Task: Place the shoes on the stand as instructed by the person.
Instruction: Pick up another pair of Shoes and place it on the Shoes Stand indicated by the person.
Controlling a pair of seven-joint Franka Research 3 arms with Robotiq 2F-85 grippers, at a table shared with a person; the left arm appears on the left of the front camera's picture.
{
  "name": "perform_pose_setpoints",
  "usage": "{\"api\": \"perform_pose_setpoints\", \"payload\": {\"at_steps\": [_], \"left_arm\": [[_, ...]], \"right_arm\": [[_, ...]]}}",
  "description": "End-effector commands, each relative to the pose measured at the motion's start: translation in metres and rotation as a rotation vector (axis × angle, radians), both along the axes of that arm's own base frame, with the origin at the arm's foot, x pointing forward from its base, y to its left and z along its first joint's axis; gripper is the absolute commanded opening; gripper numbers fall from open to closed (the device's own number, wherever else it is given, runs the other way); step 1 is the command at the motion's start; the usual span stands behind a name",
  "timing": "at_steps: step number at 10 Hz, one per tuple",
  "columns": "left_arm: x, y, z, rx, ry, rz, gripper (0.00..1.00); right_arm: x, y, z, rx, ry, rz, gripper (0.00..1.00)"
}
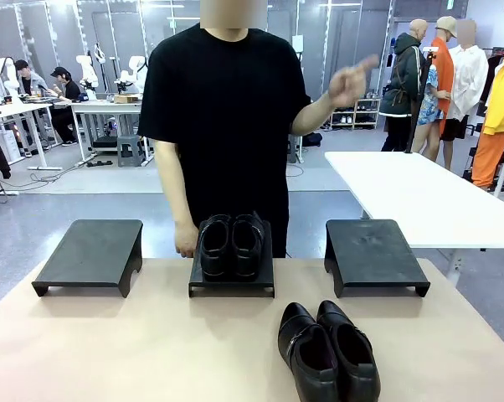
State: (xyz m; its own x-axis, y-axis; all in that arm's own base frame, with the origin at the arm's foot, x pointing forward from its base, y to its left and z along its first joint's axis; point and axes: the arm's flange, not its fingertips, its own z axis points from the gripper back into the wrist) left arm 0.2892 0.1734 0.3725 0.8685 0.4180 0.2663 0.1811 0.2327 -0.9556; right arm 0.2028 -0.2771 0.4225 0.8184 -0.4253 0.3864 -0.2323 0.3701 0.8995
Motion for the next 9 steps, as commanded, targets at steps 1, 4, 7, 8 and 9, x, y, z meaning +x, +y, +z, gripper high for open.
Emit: {"api": "perform_pose_setpoints", "payload": {"at_steps": [1, 4, 7, 8, 9], "left_arm": [[0.0007, -0.0006, 0.0015, -0.026, 0.0, -0.002, 1.0], [0.0007, -0.0006, 0.0015, -0.026, 0.0, -0.002, 1.0], [0.0007, -0.0006, 0.0015, -0.026, 0.0, -0.002, 1.0], [0.0007, -0.0006, 0.0015, -0.026, 0.0, -0.002, 1.0], [0.0007, -0.0006, 0.0015, -0.026, 0.0, -0.002, 1.0]], "right_arm": [[-0.0007, -0.0006, 0.0018, 0.004, -0.008, -0.001, 1.0], [-0.0007, -0.0006, 0.0018, 0.004, -0.008, -0.001, 1.0], [-0.0007, -0.0006, 0.0018, 0.004, -0.008, -0.001, 1.0], [-0.0007, -0.0006, 0.0018, 0.004, -0.008, -0.001, 1.0], [-0.0007, -0.0006, 0.0018, 0.004, -0.008, -0.001, 1.0]]}}
